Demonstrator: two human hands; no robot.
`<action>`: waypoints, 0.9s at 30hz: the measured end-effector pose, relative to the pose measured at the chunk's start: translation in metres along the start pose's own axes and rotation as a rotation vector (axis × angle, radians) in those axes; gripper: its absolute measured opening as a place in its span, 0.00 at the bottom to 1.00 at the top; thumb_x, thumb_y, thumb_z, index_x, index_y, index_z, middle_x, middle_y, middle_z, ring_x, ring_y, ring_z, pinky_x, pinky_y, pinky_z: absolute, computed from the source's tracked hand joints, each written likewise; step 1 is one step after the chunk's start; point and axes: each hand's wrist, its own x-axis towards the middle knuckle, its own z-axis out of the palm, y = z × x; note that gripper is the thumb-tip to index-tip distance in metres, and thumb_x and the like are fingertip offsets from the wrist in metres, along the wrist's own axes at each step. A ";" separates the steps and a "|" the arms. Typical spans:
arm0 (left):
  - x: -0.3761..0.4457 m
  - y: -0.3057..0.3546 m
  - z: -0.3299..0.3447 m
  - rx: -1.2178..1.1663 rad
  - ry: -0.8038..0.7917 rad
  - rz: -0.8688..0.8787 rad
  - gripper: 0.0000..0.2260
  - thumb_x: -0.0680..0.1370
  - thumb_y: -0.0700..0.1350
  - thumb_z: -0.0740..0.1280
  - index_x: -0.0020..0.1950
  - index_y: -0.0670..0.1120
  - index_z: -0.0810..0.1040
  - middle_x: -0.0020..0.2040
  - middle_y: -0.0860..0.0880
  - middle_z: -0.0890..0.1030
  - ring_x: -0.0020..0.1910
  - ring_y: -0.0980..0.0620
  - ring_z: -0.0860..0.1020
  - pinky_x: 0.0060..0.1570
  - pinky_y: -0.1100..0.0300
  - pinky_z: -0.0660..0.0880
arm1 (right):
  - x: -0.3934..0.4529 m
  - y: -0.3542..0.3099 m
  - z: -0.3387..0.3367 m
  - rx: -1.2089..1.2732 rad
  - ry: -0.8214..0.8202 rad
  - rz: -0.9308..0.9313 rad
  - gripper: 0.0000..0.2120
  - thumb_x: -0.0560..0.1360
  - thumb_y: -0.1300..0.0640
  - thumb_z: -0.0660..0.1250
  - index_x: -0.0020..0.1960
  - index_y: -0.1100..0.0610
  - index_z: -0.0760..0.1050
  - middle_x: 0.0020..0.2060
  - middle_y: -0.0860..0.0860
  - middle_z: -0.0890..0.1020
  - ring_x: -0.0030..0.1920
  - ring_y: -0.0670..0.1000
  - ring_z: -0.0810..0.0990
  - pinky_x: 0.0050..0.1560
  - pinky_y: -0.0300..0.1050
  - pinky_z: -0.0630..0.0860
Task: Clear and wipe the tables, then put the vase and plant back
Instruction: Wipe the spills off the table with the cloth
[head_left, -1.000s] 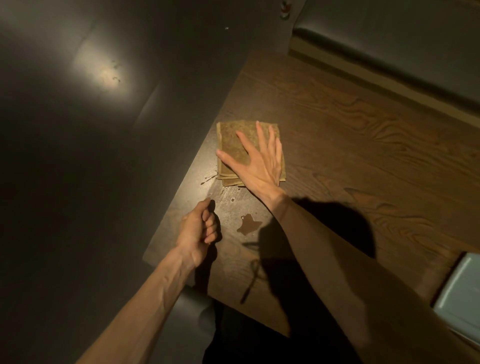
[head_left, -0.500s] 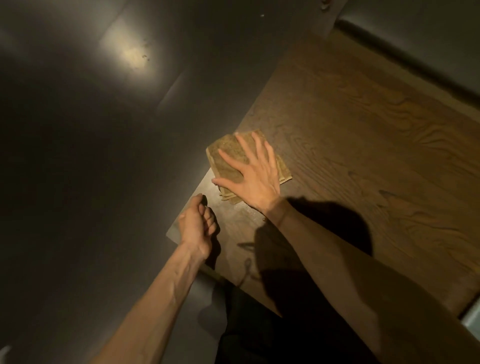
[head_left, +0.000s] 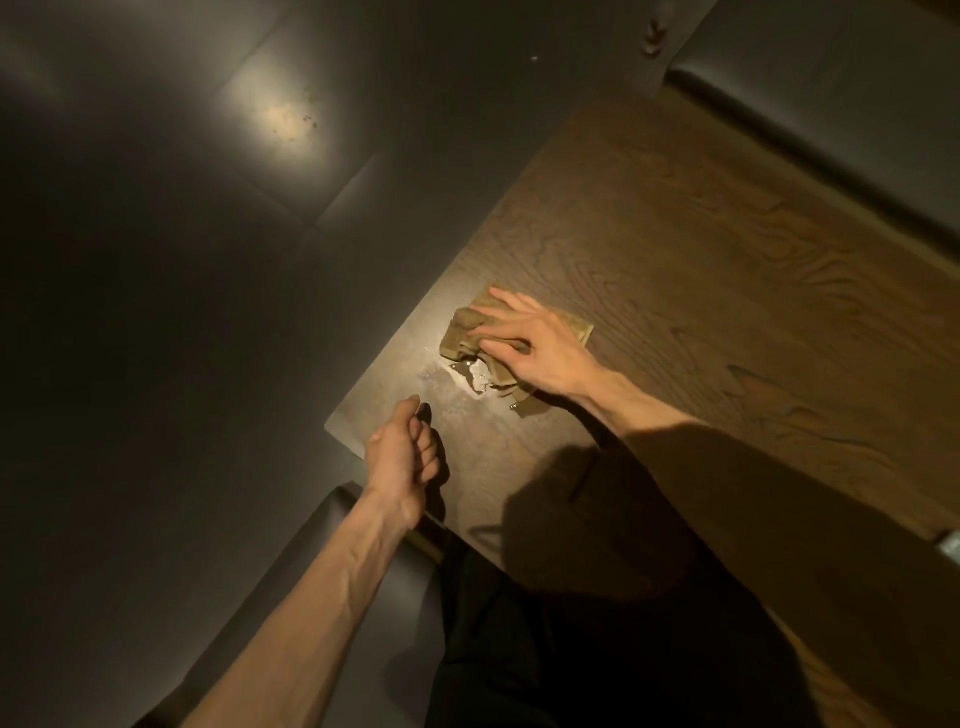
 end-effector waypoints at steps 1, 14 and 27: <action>-0.003 -0.004 -0.001 -0.002 -0.003 -0.006 0.25 0.81 0.47 0.63 0.23 0.50 0.66 0.23 0.52 0.62 0.19 0.56 0.58 0.17 0.67 0.55 | -0.007 -0.002 0.005 -0.001 0.044 0.006 0.14 0.81 0.50 0.65 0.66 0.47 0.79 0.73 0.44 0.71 0.80 0.49 0.57 0.80 0.54 0.48; -0.029 -0.060 0.010 0.022 -0.060 -0.069 0.24 0.81 0.48 0.64 0.24 0.51 0.66 0.23 0.51 0.61 0.20 0.54 0.57 0.21 0.65 0.53 | -0.117 -0.025 0.072 -0.489 0.094 0.086 0.31 0.78 0.35 0.61 0.78 0.41 0.62 0.81 0.48 0.54 0.82 0.55 0.46 0.79 0.63 0.48; 0.013 -0.012 -0.019 -0.107 0.122 0.016 0.23 0.80 0.46 0.65 0.25 0.50 0.65 0.22 0.51 0.61 0.20 0.54 0.57 0.20 0.64 0.53 | 0.014 -0.039 0.075 -0.689 0.057 0.022 0.25 0.84 0.36 0.42 0.80 0.38 0.52 0.82 0.50 0.51 0.81 0.60 0.45 0.78 0.66 0.46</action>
